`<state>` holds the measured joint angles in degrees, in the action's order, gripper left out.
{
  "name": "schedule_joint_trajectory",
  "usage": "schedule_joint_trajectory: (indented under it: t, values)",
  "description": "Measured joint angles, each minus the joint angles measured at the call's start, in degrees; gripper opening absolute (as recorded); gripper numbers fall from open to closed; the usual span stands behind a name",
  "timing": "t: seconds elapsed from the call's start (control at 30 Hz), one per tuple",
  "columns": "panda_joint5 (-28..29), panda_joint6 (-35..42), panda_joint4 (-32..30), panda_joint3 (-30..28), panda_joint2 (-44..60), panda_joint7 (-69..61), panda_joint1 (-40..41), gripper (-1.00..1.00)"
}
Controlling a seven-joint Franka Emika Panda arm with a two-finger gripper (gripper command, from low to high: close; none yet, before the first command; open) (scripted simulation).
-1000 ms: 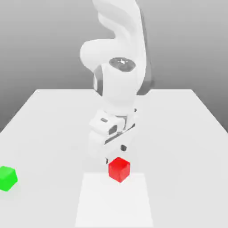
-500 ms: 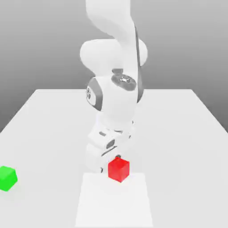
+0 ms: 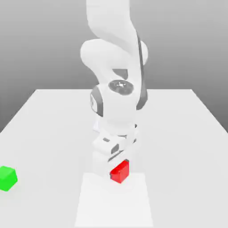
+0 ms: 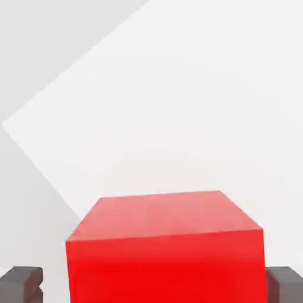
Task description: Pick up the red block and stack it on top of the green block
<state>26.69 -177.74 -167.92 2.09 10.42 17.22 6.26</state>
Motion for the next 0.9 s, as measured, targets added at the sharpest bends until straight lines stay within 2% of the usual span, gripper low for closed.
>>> schedule_joint_trajectory:
  t: [0.17,0.33,0.57,0.73,0.9]
  values:
    - [0.2,0.0,0.0,0.3,0.0,0.2,0.3,-1.0]
    - [6.4,3.4,0.6,-6.4,-0.6,4.9,-5.1,-1.0]
    - [11.7,8.5,1.0,-9.3,-3.4,8.6,-6.8,-1.0]
    - [11.1,11.3,0.7,-9.1,-6.4,7.9,-6.7,-1.0]
    - [7.0,13.1,-0.1,-8.3,-9.8,4.8,-7.1,-1.0]
